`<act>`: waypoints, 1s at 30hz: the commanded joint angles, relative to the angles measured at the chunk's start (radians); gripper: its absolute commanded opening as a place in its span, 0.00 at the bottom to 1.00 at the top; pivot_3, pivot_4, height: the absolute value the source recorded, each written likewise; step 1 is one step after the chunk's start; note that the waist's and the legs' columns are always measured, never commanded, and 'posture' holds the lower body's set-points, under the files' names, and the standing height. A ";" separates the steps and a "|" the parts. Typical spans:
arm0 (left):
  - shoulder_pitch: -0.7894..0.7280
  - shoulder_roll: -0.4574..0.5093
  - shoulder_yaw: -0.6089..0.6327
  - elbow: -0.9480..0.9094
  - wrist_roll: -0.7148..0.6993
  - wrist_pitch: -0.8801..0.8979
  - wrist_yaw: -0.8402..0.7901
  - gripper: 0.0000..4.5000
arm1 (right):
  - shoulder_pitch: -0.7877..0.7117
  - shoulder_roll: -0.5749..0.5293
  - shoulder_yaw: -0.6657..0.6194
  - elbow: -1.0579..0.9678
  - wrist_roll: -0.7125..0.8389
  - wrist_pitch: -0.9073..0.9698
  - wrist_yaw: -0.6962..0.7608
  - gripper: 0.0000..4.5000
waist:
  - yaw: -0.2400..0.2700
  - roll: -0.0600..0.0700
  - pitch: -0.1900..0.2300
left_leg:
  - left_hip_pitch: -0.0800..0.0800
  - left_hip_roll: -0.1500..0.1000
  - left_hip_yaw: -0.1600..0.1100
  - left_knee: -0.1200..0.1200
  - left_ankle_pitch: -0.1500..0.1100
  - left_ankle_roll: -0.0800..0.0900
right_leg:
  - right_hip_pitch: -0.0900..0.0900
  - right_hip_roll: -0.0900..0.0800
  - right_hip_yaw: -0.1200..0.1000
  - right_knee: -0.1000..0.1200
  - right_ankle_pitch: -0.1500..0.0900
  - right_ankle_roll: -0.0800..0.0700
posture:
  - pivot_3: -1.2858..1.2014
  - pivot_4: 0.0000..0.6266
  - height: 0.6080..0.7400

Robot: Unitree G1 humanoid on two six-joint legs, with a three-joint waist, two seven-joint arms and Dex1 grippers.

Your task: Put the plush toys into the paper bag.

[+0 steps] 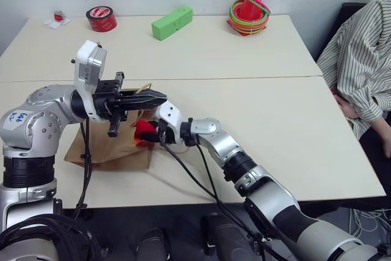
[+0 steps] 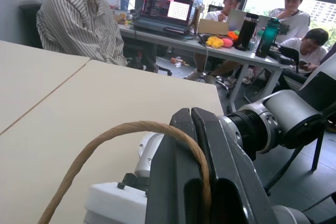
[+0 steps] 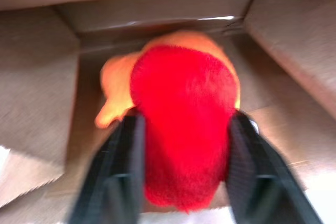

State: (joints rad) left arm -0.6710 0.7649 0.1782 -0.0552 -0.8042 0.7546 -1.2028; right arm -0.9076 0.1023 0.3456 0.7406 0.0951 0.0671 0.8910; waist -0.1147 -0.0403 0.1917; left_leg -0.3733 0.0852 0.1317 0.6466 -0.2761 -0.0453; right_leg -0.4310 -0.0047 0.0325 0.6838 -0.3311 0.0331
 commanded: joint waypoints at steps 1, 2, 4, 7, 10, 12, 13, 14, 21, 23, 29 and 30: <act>0.009 0.017 0.048 -0.008 -0.004 -0.031 0.008 0.00 | 0.057 -0.003 0.021 -0.148 0.049 0.019 0.138 0.68 | 0.003 0.000 0.000 | 0.000 0.000 0.000 0.000 0.000 0.000 | 0.000 0.000 0.000 0.000 0.000 0.000 | 0.52 0.24 1.00; 0.015 0.018 0.054 -0.006 -0.002 -0.034 0.011 0.00 | 0.080 -0.012 0.033 -0.195 0.065 0.034 0.189 0.77 | 0.004 0.000 0.000 | -0.001 0.000 0.000 0.000 0.000 0.000 | 0.000 0.000 0.000 -0.001 0.000 0.000 | 0.52 0.24 1.00; 0.029 0.017 0.065 -0.006 -0.002 -0.040 0.020 0.00 | 0.121 -0.023 0.052 -0.252 0.080 0.059 0.250 0.92 | 0.005 0.000 0.000 | -0.001 0.000 0.000 0.000 -0.001 0.000 | 0.000 0.000 0.000 -0.001 0.000 0.000 | 0.52 0.24 1.00; 0.047 0.011 0.076 -0.015 -0.006 -0.042 0.033 0.00 | 0.143 -0.009 0.047 -0.233 0.072 0.071 0.238 0.99 | 0.005 0.000 0.000 | -0.001 0.000 0.000 0.000 -0.001 0.000 | 0.000 0.000 -0.001 -0.001 0.000 0.000 | 0.52 0.24 1.00; 0.060 0.010 0.082 -0.025 -0.012 -0.041 0.045 0.00 | 0.138 0.005 0.016 -0.191 0.076 0.078 0.216 0.99 | 0.005 0.000 0.000 | -0.001 0.000 0.000 0.001 -0.001 0.000 | 0.000 0.000 -0.001 -0.001 0.000 0.000 | 0.52 0.24 1.00; 0.070 0.017 0.086 -0.032 -0.017 -0.036 0.044 0.00 | 0.122 -0.021 -0.007 -0.183 0.070 0.080 0.203 0.99 | 0.005 0.000 0.000 | -0.001 0.000 -0.001 0.000 -0.001 0.000 | 0.000 0.000 -0.001 -0.001 0.000 0.000 | 0.52 0.24 1.00; 0.075 0.024 0.089 -0.036 -0.021 -0.031 0.043 0.00 | 0.116 -0.042 -0.017 -0.196 0.074 0.094 0.208 0.99 | 0.005 0.000 0.000 | -0.001 0.000 -0.001 0.000 -0.001 0.000 | 0.000 -0.001 -0.001 -0.001 0.000 0.000 | 0.52 0.24 1.00; 0.078 0.029 0.092 -0.039 -0.024 -0.026 0.041 0.00 | 0.113 -0.059 -0.026 -0.211 0.078 0.107 0.213 0.99 | 0.005 0.000 0.000 | -0.001 0.000 0.000 0.000 -0.001 0.000 | 0.000 -0.001 -0.001 -0.001 0.000 0.000 | 0.52 0.24 1.00; 0.089 0.059 0.086 -0.043 -0.032 -0.020 0.022 0.00 | 0.138 -0.199 -0.076 -0.398 0.161 0.249 0.306 0.99 | 0.005 0.000 0.000 | -0.001 0.000 0.000 0.000 -0.001 0.001 | 0.000 -0.001 -0.001 -0.002 0.000 0.000 | 0.52 0.24 1.00; 0.091 0.063 0.085 -0.047 -0.032 -0.020 0.017 0.00 | 0.154 -0.242 -0.102 -0.449 0.185 0.281 0.305 0.99 | 0.005 0.000 0.000 | -0.001 0.000 0.000 0.000 -0.001 0.000 | 0.000 -0.001 -0.001 -0.002 0.000 0.000 | 0.52 0.24 1.00; 0.096 0.069 0.088 -0.063 -0.039 -0.019 0.012 0.00 | 0.232 -0.390 -0.158 -0.550 0.207 0.428 0.252 0.99 | 0.019 0.000 0.000 | -0.001 -0.001 0.000 0.000 -0.002 0.002 | 0.001 -0.002 -0.001 -0.004 0.000 0.000 | 0.52 0.24 1.00; 0.097 0.067 0.086 -0.063 -0.039 -0.022 0.012 0.00 | 0.230 -0.393 -0.150 -0.530 0.197 0.453 0.237 0.99 | 0.018 0.000 0.000 | -0.001 -0.001 0.000 0.000 -0.002 0.002 | 0.001 -0.002 -0.001 -0.004 0.000 0.000 | 0.52 0.24 1.00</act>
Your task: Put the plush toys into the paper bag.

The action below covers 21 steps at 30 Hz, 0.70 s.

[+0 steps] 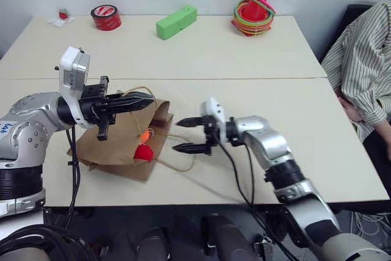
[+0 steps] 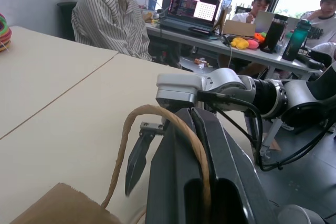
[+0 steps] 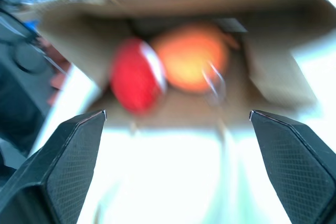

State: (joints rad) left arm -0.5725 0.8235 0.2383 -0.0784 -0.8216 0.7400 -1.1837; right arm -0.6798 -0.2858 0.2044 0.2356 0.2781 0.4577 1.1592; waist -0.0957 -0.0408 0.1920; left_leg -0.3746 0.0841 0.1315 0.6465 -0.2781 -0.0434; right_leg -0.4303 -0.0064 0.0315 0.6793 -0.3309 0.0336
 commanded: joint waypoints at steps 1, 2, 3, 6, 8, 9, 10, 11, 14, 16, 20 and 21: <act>-0.002 0.008 0.024 -0.039 -0.021 -0.010 -0.007 0.00 | -0.001 -0.006 -0.001 -0.011 0.007 0.080 -0.042 0.99 | -0.004 0.000 0.000 | 0.000 0.000 0.000 0.000 0.000 0.000 | 0.000 0.000 0.000 0.000 0.000 0.000 | 0.52 0.24 1.00; -0.002 0.004 0.021 -0.040 -0.021 -0.013 -0.006 0.00 | -0.013 0.003 0.010 0.015 -0.002 0.110 -0.058 0.99 | -0.007 0.000 0.000 | 0.000 0.000 0.001 0.000 0.000 0.000 | 0.000 0.000 0.000 0.000 0.000 0.000 | 0.52 0.24 1.00; -0.004 0.001 0.018 -0.038 -0.020 -0.014 -0.004 0.00 | -0.028 0.019 0.022 0.043 -0.010 0.121 -0.069 0.99 | -0.010 0.000 0.000 | 0.000 0.000 0.001 0.000 0.000 0.000 | 0.000 0.001 0.000 0.000 0.000 0.000 | 0.52 0.24 1.00; -0.011 -0.002 0.015 -0.032 -0.017 -0.017 -0.005 0.00 | -0.082 0.061 0.074 0.124 -0.041 0.159 -0.077 0.99 | -0.020 0.000 0.000 | 0.001 0.001 0.001 -0.001 0.000 -0.001 | -0.001 0.001 0.001 0.001 0.000 0.000 | 0.52 0.24 1.00; -0.011 -0.002 0.014 -0.030 -0.014 -0.019 -0.008 0.00 | -0.105 0.075 0.111 0.152 -0.048 0.187 -0.047 0.99 | -0.022 0.000 0.000 | 0.002 0.001 0.001 -0.001 0.000 -0.001 | 0.000 0.002 0.001 0.001 0.000 0.000 | 0.52 0.24 1.00; -0.012 -0.002 0.014 -0.029 -0.012 -0.021 -0.008 0.00 | -0.122 0.083 0.133 0.162 -0.045 0.235 -0.031 0.99 | -0.021 0.000 0.000 | 0.002 0.001 0.001 -0.001 0.000 -0.001 | 0.000 0.002 0.001 0.001 0.000 0.000 | 0.52 0.24 1.00; -0.013 -0.002 0.014 -0.028 -0.011 -0.022 -0.009 0.00 | -0.133 0.086 0.155 0.165 -0.045 0.261 -0.009 0.95 | -0.020 0.000 0.000 | 0.002 0.001 0.001 -0.001 0.000 -0.001 | 0.000 0.002 0.001 0.001 0.000 0.000 | 0.52 0.24 1.00; -0.014 -0.002 0.015 -0.028 -0.010 -0.022 -0.007 0.00 | -0.141 0.089 0.174 0.165 -0.045 0.274 0.011 0.91 | -0.020 0.000 0.000 | 0.002 0.001 0.001 -0.001 0.000 -0.001 | 0.000 0.002 0.001 0.001 0.000 0.000 | 0.52 0.24 1.00; -0.008 -0.001 0.019 -0.032 -0.010 -0.024 -0.003 0.00 | -0.156 0.097 0.187 0.158 -0.029 0.337 0.029 0.71 | -0.016 0.000 0.000 | 0.002 0.001 0.001 -0.001 0.000 -0.001 | 0.000 0.001 0.001 0.001 0.000 0.000 | 0.52 0.24 1.00; -0.002 -0.001 0.022 -0.037 -0.011 -0.025 0.001 0.00 | -0.153 0.101 0.175 0.149 -0.015 0.368 0.030 0.56 | -0.015 0.000 0.000 | 0.001 0.001 0.001 -0.001 0.000 -0.001 | 0.000 0.001 0.001 0.001 0.000 0.000 | 0.52 0.24 1.00; 0.006 -0.007 0.027 -0.044 -0.014 -0.029 0.015 0.00 | -0.127 0.078 0.110 0.086 0.054 0.466 0.033 0.24 | -0.013 0.000 0.000 | 0.001 0.001 0.001 -0.001 0.000 0.000 | 0.000 0.001 0.001 0.000 0.000 0.000 | 0.52 0.24 1.00; 0.007 -0.009 0.028 -0.045 -0.015 -0.031 0.018 0.00 | -0.113 0.059 0.091 0.052 0.081 0.500 0.038 0.16 | -0.011 0.000 0.000 | 0.001 0.001 0.001 -0.001 0.000 0.000 | 0.000 0.001 0.001 0.000 0.000 0.000 | 0.52 0.24 1.00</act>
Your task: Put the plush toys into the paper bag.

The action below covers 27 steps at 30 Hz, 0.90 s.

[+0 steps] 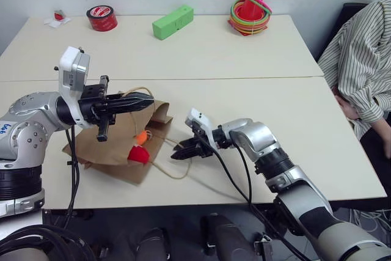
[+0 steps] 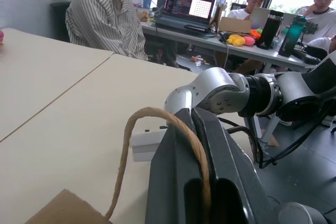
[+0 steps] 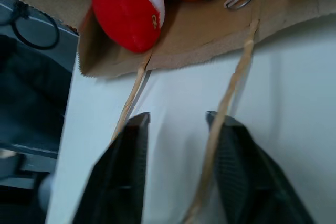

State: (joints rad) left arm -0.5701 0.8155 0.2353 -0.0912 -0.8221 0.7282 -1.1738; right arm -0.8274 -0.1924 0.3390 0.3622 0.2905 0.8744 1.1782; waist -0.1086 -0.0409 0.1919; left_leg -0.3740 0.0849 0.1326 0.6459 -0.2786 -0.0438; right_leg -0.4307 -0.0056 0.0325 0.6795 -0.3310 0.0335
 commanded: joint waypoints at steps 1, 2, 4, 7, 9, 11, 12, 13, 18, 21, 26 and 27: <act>0.006 -0.004 0.033 -0.034 -0.016 -0.021 0.013 0.00 | 0.049 -0.054 -0.057 -0.110 0.093 0.113 0.025 0.08 | 0.004 0.000 0.000 | 0.000 0.000 0.000 0.000 0.000 0.000 | 0.000 0.000 0.000 0.000 0.000 0.000 | 0.52 0.24 1.00; 0.006 -0.006 0.034 -0.034 -0.016 -0.023 0.015 0.00 | 0.065 -0.075 -0.073 -0.152 0.122 0.142 0.033 0.01 | 0.007 0.000 0.000 | 0.000 0.000 0.000 0.000 0.000 0.000 | 0.000 0.000 0.000 0.000 0.000 0.000 | 0.52 0.24 1.00; 0.007 -0.011 0.036 -0.034 -0.015 -0.029 0.020 0.00 | 0.097 -0.119 -0.122 -0.242 0.196 0.218 0.039 0.01 | 0.016 0.000 0.000 | -0.001 0.000 -0.001 0.000 0.000 0.001 | 0.000 0.000 -0.001 -0.001 0.000 0.000 | 0.52 0.24 1.00; -0.004 -0.029 0.042 -0.018 -0.002 -0.062 0.035 0.00 | 0.146 -0.200 -0.315 -0.422 0.384 0.391 0.023 0.01 | 0.027 0.000 0.001 | -0.002 -0.001 -0.001 0.000 -0.001 0.001 | 0.000 -0.001 -0.001 -0.003 0.000 0.001 | 0.52 0.24 1.00; -0.019 -0.048 0.044 -0.005 0.009 -0.090 0.051 0.00 | 0.154 -0.235 -0.444 -0.494 0.478 0.484 -0.021 0.01 | 0.028 0.000 0.001 | -0.002 -0.001 -0.001 0.000 -0.001 0.002 | 0.000 -0.001 -0.001 -0.004 0.001 0.002 | 0.52 0.24 1.00; -0.038 -0.075 0.037 0.016 0.033 -0.135 0.066 0.00 | 0.143 -0.278 -0.572 -0.540 0.553 0.563 -0.070 0.01 | 0.030 0.000 0.000 | -0.002 -0.001 -0.001 0.000 -0.001 0.003 | 0.001 -0.001 -0.001 -0.005 0.001 0.002 | 0.52 0.24 1.00; -0.046 -0.088 0.032 0.026 0.042 -0.153 0.070 0.00 | 0.132 -0.292 -0.622 -0.549 0.573 0.588 -0.102 0.01 | 0.029 0.000 0.000 | -0.002 -0.001 -0.001 0.000 -0.002 0.003 | 0.001 -0.001 -0.001 -0.005 0.001 0.003 | 0.52 0.24 1.00; -0.054 -0.099 0.025 0.038 0.058 -0.179 0.073 0.00 | 0.124 -0.303 -0.657 -0.554 0.590 0.606 -0.131 0.01 | 0.027 0.000 0.000 | -0.002 -0.001 -0.001 0.000 -0.002 0.003 | 0.001 -0.001 -0.001 -0.006 0.001 0.003 | 0.52 0.24 1.00; -0.139 -0.183 -0.036 0.164 0.194 -0.367 0.094 0.00 | 0.046 -0.329 -0.778 -0.524 0.629 0.626 -0.263 0.01 | 0.023 0.000 0.000 | -0.002 -0.001 0.000 -0.001 -0.002 0.004 | 0.001 -0.001 0.000 -0.006 0.002 0.003 | 0.52 0.24 1.00; -0.185 -0.230 -0.084 0.253 0.280 -0.485 0.090 0.00 | 0.021 -0.317 -0.796 -0.498 0.642 0.600 -0.319 0.01 | 0.025 0.000 0.000 | -0.002 -0.001 0.000 -0.001 -0.002 0.004 | 0.001 0.000 0.000 -0.007 0.002 0.003 | 0.52 0.24 1.00; -0.214 -0.264 -0.107 0.299 0.303 -0.522 0.072 0.00 | 0.027 -0.286 -0.797 -0.498 0.672 0.557 -0.387 0.01 | 0.024 0.000 0.000 | -0.004 -0.001 0.002 -0.002 -0.003 0.005 | -0.001 -0.001 0.001 -0.011 0.002 0.005 | 0.52 0.24 1.00; -0.210 -0.257 -0.107 0.296 0.303 -0.514 0.068 0.00 | 0.026 -0.267 -0.820 -0.487 0.682 0.556 -0.423 0.01 | 0.024 0.000 0.000 | -0.006 -0.001 0.003 -0.002 -0.003 0.005 | -0.002 -0.001 0.001 -0.011 0.003 0.005 | 0.52 0.24 1.00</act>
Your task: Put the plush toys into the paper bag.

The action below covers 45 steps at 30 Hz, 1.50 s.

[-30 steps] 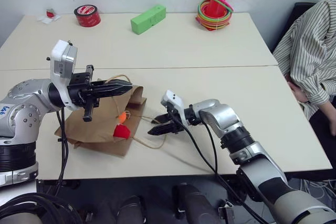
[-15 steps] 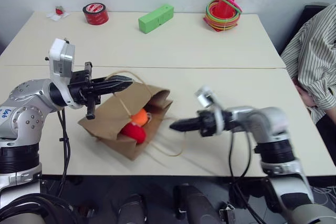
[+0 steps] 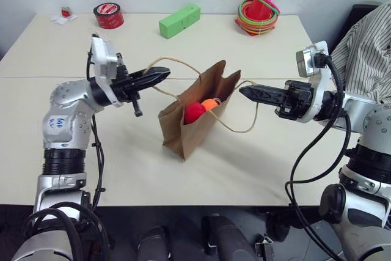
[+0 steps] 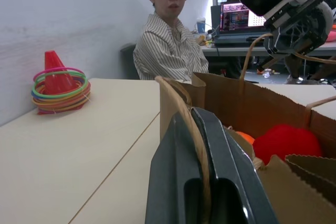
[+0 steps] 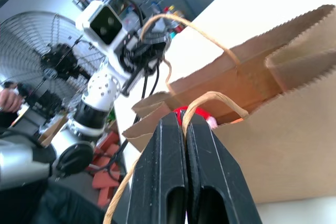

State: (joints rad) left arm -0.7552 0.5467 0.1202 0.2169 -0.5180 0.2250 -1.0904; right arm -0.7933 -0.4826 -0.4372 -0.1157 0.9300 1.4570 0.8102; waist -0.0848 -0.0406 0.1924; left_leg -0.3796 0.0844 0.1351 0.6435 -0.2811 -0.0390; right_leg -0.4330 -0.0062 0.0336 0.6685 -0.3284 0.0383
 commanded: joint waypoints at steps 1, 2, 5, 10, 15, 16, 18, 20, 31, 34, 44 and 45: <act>-0.020 0.019 0.012 -0.018 -0.004 0.007 -0.010 0.04 | -0.010 0.030 -0.066 0.001 0.070 -0.008 -0.071 0.00 | 0.000 0.000 0.000 | -0.003 0.000 0.000 0.000 0.000 0.000 | -0.003 0.000 0.000 0.000 0.000 0.000 | 0.52 0.24 1.00; -0.015 0.024 0.015 -0.024 -0.006 0.020 -0.005 0.09 | -0.010 0.034 -0.082 0.006 0.094 0.006 -0.085 0.00 | 0.001 0.000 0.000 | -0.006 0.000 0.000 0.002 0.000 0.000 | -0.007 0.000 0.000 0.002 0.000 0.000 | 0.52 0.24 1.00; 0.011 0.074 0.039 -0.064 -0.025 0.067 -0.016 0.28 | 0.040 -0.015 -0.070 -0.089 0.158 -0.011 -0.051 0.15 | 0.003 0.000 0.000 | -0.011 0.000 0.000 0.003 0.001 0.000 | -0.012 0.000 0.000 0.005 0.000 0.000 | 0.52 0.24 1.00; 0.059 0.168 0.083 -0.125 -0.069 0.174 -0.032 0.63 | 0.107 -0.096 -0.102 -0.129 0.237 -0.048 -0.045 0.53 | 0.000 0.000 0.000 | -0.011 0.000 0.001 0.003 0.000 0.000 | -0.012 -0.001 0.001 0.005 0.000 0.000 | 0.52 0.24 1.00; 0.284 0.344 0.148 -0.237 -0.090 0.256 -0.126 0.98 | 0.325 -0.276 -0.140 -0.203 0.207 -0.168 0.090 0.91 | -0.001 0.000 0.000 | -0.010 0.000 0.001 0.001 0.001 0.001 | -0.011 -0.001 0.001 0.002 0.000 0.001 | 0.52 0.24 1.00; 0.311 0.354 0.164 -0.251 -0.097 0.254 -0.128 1.00 | 0.370 -0.295 -0.133 -0.215 0.181 -0.217 0.118 0.98 | 0.000 0.000 0.000 | -0.010 0.000 0.001 0.000 0.001 0.001 | -0.011 -0.001 0.001 0.002 0.000 0.001 | 0.52 0.24 1.00; 0.366 0.373 0.189 -0.283 -0.106 0.254 -0.134 1.00 | 0.446 -0.308 -0.117 -0.225 0.133 -0.313 0.158 0.99 | 0.002 0.000 0.000 | -0.010 0.000 0.000 0.001 0.001 0.001 | -0.011 0.000 0.001 0.001 0.000 0.001 | 0.52 0.24 1.00; 0.402 0.364 0.217 -0.311 -0.110 0.246 -0.111 1.00 | 0.511 -0.295 -0.079 -0.238 0.037 -0.464 0.195 0.99 | 0.002 0.000 0.000 | -0.011 -0.001 0.000 0.003 0.000 0.002 | -0.010 -0.001 0.001 0.001 0.001 0.002 | 0.52 0.24 1.00; 0.635 0.214 0.265 -0.651 -0.191 0.316 0.123 1.00 | 0.678 -0.180 0.143 -0.194 -0.375 -1.251 0.379 0.99 | 0.003 0.000 0.000 | -0.008 -0.002 0.000 0.003 -0.001 0.005 | -0.006 -0.001 0.002 -0.002 0.004 0.005 | 0.52 0.24 1.00; 0.681 0.100 0.235 -0.772 -0.180 0.313 0.279 1.00 | 0.695 -0.136 0.165 -0.211 -0.338 -1.295 0.385 0.90 | 0.008 0.000 0.000 | -0.008 -0.001 -0.001 0.004 -0.001 0.005 | -0.004 -0.001 0.002 -0.004 0.004 0.006 | 0.52 0.24 1.00; 0.688 -0.110 0.005 -0.878 -0.034 0.280 0.552 1.00 | 0.643 -0.013 0.382 -0.100 -0.501 -1.523 0.360 0.15 | 0.003 0.000 0.000 | 0.014 -0.003 -0.002 0.003 -0.008 0.014 | 0.021 -0.001 0.001 -0.009 0.005 0.006 | 0.52 0.24 1.00; 0.683 -0.119 -0.019 -0.875 -0.013 0.274 0.566 1.00 | 0.635 -0.001 0.396 -0.091 -0.514 -1.536 0.348 0.07 | 0.003 0.000 0.000 | 0.014 -0.003 -0.003 0.003 -0.008 0.013 | 0.021 -0.001 0.001 -0.008 0.005 0.006 | 0.52 0.24 1.00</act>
State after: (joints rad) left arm -0.0634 0.4316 0.1251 -0.6173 -0.5575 0.5232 -0.5504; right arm -0.1445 -0.4903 -0.0511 -0.1939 0.4223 -0.0477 1.1759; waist -0.0817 -0.0404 0.1925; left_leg -0.3655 0.0819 0.1322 0.6467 -0.2887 -0.0257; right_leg -0.4128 -0.0069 0.0349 0.6604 -0.3237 0.0440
